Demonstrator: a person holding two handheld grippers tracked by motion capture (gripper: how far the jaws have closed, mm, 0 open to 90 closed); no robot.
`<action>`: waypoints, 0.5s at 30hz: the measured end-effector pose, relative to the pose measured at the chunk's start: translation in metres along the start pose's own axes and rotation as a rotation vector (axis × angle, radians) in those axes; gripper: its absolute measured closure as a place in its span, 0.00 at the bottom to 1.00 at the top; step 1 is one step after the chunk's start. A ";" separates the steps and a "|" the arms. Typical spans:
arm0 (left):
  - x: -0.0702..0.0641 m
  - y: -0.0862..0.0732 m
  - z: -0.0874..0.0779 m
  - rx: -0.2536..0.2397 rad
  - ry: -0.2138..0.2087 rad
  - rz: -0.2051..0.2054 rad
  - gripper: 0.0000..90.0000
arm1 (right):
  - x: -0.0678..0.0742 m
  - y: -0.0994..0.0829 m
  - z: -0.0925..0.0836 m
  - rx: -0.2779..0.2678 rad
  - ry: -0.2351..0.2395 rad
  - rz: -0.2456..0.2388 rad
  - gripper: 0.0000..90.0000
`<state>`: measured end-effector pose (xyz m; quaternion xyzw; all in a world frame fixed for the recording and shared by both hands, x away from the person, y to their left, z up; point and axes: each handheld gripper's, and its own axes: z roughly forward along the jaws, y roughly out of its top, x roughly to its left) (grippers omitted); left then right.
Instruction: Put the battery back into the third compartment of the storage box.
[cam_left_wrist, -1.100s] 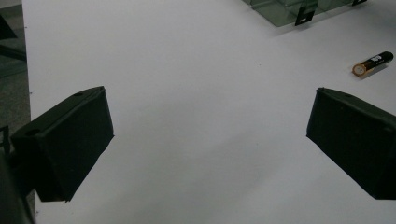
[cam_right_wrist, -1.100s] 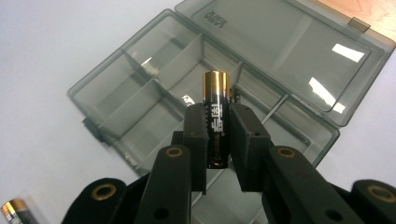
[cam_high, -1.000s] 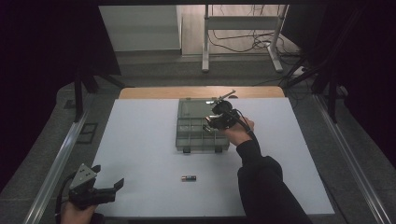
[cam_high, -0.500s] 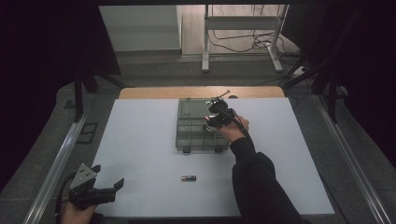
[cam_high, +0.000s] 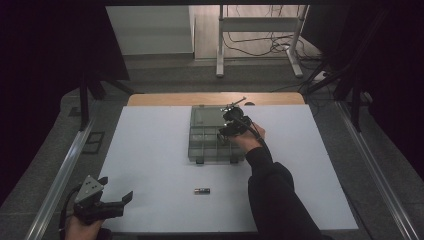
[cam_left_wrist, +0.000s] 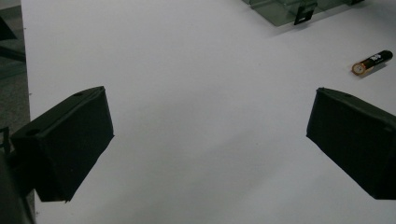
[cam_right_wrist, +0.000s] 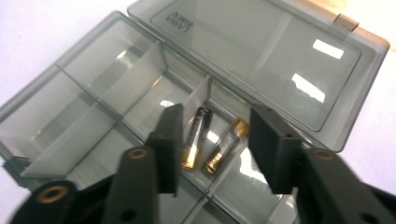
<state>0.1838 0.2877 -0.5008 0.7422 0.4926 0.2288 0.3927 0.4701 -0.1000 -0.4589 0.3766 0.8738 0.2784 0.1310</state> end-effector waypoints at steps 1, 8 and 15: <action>0.000 0.000 0.000 0.000 0.001 0.001 0.01 | -0.001 0.000 -0.002 -0.008 0.001 0.001 0.57; 0.000 0.000 0.000 0.002 0.002 0.001 0.01 | -0.002 -0.003 -0.017 -0.057 0.061 -0.012 0.30; -0.001 0.000 0.000 0.002 0.003 0.002 0.01 | 0.006 -0.007 -0.030 -0.059 0.097 -0.055 0.08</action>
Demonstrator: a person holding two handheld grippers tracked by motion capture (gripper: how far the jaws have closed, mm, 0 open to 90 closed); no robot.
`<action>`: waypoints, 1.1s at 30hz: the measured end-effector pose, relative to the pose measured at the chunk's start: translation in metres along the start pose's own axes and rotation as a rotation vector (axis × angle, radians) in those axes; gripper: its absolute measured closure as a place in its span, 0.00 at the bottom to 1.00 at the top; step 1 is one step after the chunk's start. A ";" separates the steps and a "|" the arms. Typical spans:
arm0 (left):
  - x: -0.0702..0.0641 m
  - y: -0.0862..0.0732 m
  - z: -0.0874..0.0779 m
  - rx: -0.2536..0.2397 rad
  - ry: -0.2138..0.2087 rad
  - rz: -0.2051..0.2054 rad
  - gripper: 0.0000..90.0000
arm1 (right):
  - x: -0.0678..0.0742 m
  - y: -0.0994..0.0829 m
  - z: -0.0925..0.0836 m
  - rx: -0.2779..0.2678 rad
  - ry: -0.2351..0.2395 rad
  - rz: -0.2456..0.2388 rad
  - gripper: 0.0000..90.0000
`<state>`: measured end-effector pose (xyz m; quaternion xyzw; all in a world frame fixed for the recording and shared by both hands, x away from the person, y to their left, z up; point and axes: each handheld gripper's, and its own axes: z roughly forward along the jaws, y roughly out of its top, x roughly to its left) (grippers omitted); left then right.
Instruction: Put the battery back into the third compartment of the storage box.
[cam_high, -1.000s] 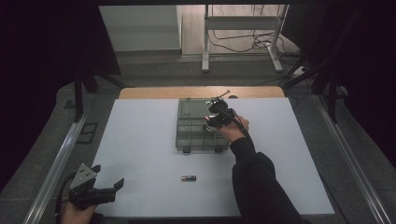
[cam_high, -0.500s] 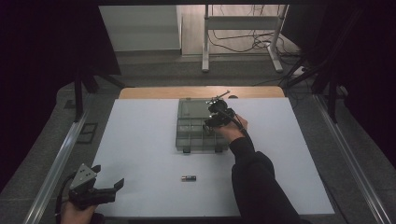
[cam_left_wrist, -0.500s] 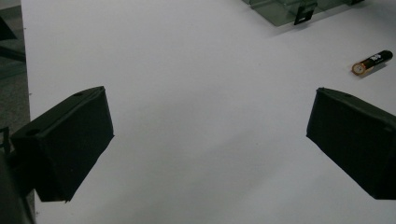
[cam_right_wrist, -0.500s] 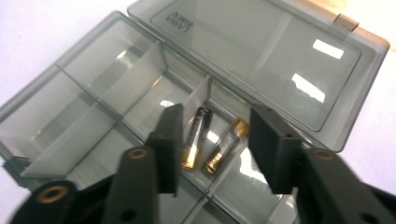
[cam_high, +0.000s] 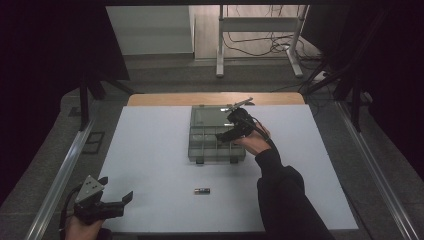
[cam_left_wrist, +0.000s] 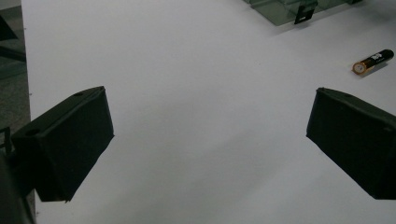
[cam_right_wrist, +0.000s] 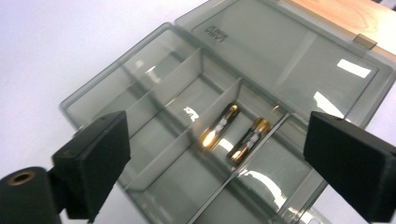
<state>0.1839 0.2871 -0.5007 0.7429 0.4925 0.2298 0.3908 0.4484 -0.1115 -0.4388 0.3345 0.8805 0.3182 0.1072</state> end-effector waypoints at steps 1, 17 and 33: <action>0.000 0.000 0.000 0.000 0.000 0.000 0.01 | 0.001 -0.001 -0.002 0.002 0.006 -0.013 0.07; 0.000 0.000 0.000 0.000 0.001 -0.003 0.01 | 0.033 -0.015 -0.027 -0.030 0.028 -0.113 0.00; 0.000 0.000 0.000 0.000 0.002 -0.003 0.01 | 0.067 -0.035 -0.022 -0.010 0.094 -0.148 0.00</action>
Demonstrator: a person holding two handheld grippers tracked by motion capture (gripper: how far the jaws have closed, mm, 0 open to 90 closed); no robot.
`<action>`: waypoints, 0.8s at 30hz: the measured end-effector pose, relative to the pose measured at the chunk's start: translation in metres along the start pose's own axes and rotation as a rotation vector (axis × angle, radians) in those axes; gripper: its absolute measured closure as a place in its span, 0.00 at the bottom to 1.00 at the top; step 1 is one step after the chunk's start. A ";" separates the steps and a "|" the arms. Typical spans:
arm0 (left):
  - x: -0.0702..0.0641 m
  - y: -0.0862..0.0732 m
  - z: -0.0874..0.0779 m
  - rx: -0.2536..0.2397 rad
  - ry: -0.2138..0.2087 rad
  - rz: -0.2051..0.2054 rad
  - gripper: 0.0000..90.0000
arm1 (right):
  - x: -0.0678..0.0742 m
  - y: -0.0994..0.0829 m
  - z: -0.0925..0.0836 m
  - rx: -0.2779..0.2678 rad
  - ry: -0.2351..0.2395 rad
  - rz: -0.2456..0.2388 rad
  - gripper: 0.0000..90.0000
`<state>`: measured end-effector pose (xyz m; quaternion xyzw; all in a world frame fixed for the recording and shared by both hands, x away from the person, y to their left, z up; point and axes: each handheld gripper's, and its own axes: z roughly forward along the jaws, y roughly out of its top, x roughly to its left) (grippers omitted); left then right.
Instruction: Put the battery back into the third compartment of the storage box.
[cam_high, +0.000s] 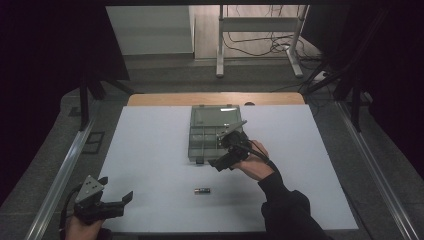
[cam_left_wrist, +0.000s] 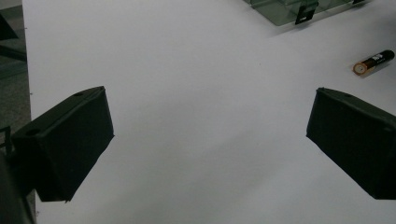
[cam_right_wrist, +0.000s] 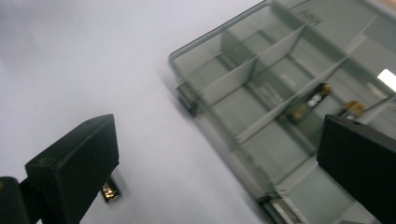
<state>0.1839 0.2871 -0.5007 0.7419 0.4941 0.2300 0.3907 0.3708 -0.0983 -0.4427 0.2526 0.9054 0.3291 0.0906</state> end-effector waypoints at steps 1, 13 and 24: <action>0.000 0.000 0.000 0.000 0.000 0.000 0.01 | 0.002 -0.001 0.002 0.005 0.004 -0.004 0.00; 0.000 0.000 0.000 0.000 0.000 0.001 0.01 | 0.029 -0.008 0.019 0.113 0.050 -0.005 0.04; 0.000 0.000 0.000 -0.004 -0.003 0.000 0.01 | 0.056 -0.014 0.038 0.188 0.081 -0.078 0.28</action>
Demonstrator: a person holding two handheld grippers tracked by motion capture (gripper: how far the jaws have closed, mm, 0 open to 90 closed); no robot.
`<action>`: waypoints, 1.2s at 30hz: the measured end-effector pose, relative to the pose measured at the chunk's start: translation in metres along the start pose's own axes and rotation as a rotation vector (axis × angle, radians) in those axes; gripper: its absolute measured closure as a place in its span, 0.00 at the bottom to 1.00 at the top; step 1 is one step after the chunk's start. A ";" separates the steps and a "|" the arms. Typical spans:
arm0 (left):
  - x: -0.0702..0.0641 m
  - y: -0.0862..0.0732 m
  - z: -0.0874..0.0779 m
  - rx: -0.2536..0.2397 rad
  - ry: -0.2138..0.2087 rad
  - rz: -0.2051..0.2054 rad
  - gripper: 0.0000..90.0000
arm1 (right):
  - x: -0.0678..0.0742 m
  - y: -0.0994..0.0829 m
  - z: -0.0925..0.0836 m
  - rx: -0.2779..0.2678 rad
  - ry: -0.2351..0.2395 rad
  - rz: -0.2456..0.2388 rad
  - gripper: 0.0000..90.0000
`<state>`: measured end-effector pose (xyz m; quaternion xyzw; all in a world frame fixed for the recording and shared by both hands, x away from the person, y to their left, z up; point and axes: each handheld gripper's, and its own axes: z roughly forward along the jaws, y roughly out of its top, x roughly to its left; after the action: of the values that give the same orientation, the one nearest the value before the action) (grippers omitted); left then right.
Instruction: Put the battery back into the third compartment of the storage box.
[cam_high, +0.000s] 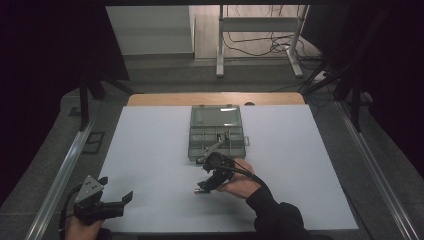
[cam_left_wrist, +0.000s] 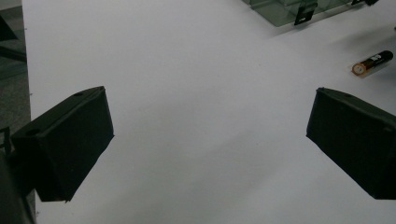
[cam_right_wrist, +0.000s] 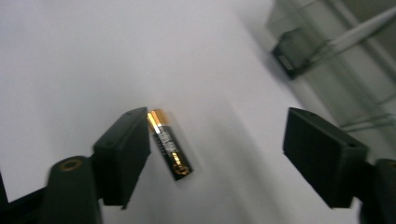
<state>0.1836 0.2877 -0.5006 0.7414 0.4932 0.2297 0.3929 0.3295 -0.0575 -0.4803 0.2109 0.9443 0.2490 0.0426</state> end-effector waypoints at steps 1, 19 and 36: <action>0.000 0.000 0.000 -0.001 0.000 0.000 0.01 | 0.002 0.000 0.002 0.008 0.005 -0.014 0.30; 0.000 0.000 0.000 -0.003 -0.003 -0.001 0.01 | 0.024 -0.005 0.029 0.130 0.054 -0.213 0.85; 0.000 0.000 0.000 -0.003 -0.003 -0.001 0.01 | 0.013 -0.007 0.014 0.052 0.062 -0.145 0.86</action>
<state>0.1833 0.2880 -0.5005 0.7408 0.4925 0.2293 0.3950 0.3174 -0.0511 -0.4955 0.1354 0.9641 0.2271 0.0256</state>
